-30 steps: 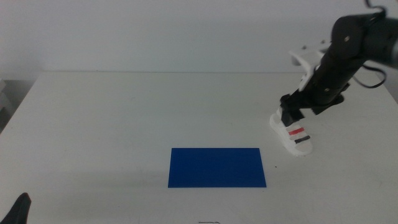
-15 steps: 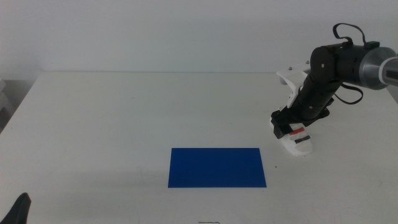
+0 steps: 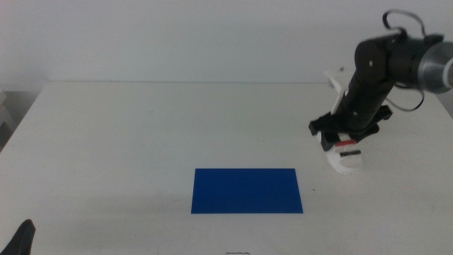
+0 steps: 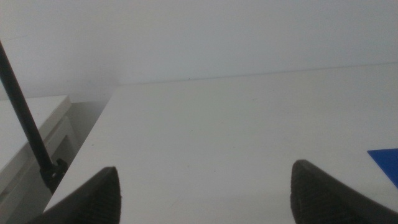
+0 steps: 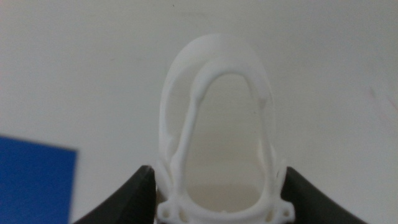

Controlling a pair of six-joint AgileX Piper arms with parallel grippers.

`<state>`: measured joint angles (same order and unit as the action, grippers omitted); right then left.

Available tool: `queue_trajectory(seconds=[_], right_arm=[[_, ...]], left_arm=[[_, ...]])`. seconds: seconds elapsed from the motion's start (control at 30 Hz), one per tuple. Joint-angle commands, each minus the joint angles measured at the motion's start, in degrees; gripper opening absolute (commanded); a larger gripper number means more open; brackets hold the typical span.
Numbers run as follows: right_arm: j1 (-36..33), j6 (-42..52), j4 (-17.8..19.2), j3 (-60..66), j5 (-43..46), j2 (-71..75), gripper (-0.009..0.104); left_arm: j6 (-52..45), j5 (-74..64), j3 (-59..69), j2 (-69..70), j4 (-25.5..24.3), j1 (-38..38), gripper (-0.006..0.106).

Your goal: Use one arm to grab the shoe from the table and place it on the mat.

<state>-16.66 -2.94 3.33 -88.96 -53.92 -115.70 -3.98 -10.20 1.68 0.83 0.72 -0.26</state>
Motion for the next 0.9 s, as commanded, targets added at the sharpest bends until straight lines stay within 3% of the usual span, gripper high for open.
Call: queue_trajectory(seconds=[0.0,0.1,0.53,0.87], right_arm=[[-1.9,-8.3,3.5,-1.8,-2.5,6.5,-0.001],[-5.2,-11.4,6.1,-1.8,-4.0,8.3,-0.001],[-21.6,-25.3,6.9,-3.2,-3.6,6.7,-0.001],[-27.1,-16.0,9.9,-15.4,-9.8,-1.6,-0.001]], left_arm=[[0.8,4.7,-0.2,0.9,0.5,0.0,0.094],[0.8,4.7,-0.2,0.9,0.5,0.0,0.094],[0.8,4.7,-0.2,0.9,0.5,0.0,0.094],[0.8,4.7,-0.2,0.9,0.5,0.0,0.094]])
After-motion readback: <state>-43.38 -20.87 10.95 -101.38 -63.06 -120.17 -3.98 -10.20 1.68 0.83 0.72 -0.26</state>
